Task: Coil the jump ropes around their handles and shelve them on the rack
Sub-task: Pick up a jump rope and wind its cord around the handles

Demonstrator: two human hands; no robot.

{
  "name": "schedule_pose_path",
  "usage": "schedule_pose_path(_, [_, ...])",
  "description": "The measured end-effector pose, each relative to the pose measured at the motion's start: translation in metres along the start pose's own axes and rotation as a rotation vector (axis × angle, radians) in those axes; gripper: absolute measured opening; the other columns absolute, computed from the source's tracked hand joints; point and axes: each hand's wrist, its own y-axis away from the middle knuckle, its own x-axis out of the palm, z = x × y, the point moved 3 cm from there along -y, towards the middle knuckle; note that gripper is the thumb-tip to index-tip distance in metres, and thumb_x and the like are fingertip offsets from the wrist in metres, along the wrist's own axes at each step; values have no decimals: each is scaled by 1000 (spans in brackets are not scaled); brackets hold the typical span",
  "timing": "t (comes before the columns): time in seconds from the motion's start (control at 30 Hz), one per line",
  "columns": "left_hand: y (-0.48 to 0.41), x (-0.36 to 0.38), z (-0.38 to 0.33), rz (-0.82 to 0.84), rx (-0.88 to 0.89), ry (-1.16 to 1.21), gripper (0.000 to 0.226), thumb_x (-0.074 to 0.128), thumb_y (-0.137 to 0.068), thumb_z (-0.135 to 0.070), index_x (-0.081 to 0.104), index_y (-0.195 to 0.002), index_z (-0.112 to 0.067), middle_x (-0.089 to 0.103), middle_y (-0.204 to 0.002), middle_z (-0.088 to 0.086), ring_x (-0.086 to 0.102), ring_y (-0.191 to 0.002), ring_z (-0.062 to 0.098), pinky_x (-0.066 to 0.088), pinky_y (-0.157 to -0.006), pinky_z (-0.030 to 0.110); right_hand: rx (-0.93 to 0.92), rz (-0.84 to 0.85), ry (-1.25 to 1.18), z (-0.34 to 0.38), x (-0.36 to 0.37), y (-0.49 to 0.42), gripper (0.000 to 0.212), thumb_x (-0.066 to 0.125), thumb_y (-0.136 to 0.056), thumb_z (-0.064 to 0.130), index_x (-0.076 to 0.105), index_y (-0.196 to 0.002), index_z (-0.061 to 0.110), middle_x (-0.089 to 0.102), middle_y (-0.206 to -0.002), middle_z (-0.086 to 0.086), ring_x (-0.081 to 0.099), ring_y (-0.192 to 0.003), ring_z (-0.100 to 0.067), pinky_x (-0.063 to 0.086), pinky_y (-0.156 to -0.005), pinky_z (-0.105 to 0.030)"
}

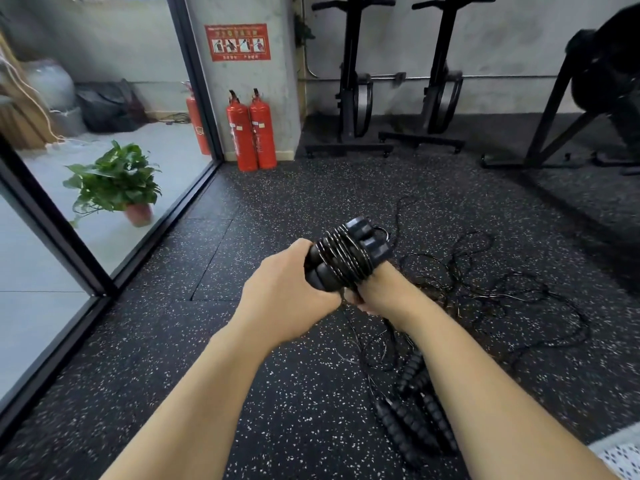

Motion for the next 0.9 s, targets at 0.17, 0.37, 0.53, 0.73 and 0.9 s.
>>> schedule_pose_path(0.17, [-7, -1, 20, -135, -227, 51, 25, 69, -74, -31, 52, -91, -25, 62, -82, -6, 59, -73, 16, 43, -60, 30, -107, -148, -29, 7, 22, -1, 36, 45, -96, 12, 54, -62, 18, 56, -51, 4, 47, -52, -16, 36, -56, -29])
schedule_pose_path(0.37, [-8, -7, 24, -240, -289, -191, 31, 63, -83, -36, 44, -100, -19, 54, -87, -4, 51, -78, 24, 37, -65, 33, -50, -105, -228, 24, 38, 13, 24, 62, -83, 25, 58, -61, 16, 51, -60, -2, 36, -47, -11, 27, -47, -26])
schedule_pose_path(0.53, [-8, -3, 18, -237, -247, -251, 35, 62, -82, -41, 39, -96, -20, 52, -89, -3, 50, -78, 25, 36, -65, 34, 33, -236, -366, 25, 37, 13, 40, 74, -77, 49, 62, -51, 20, 54, -43, 13, 42, -34, 2, 29, -46, -16])
schedule_pose_path(0.73, [-10, -7, 22, -89, -160, -223, 42, 64, -71, -58, 41, -89, -28, 53, -88, -10, 55, -78, 17, 43, -74, 37, -3, -261, -364, 26, 35, 10, 36, 74, -79, 43, 76, -79, 7, 74, -74, -2, 66, -65, -14, 52, -68, -33])
schedule_pose_path(0.9, [-7, -15, 27, 24, -170, 153, 53, 76, -54, -58, 53, -89, -26, 68, -83, -3, 70, -71, 21, 59, -64, 48, -22, -235, -369, 28, 28, 13, 32, 71, -84, 37, 74, -74, 6, 71, -65, -1, 59, -55, -7, 46, -56, -20])
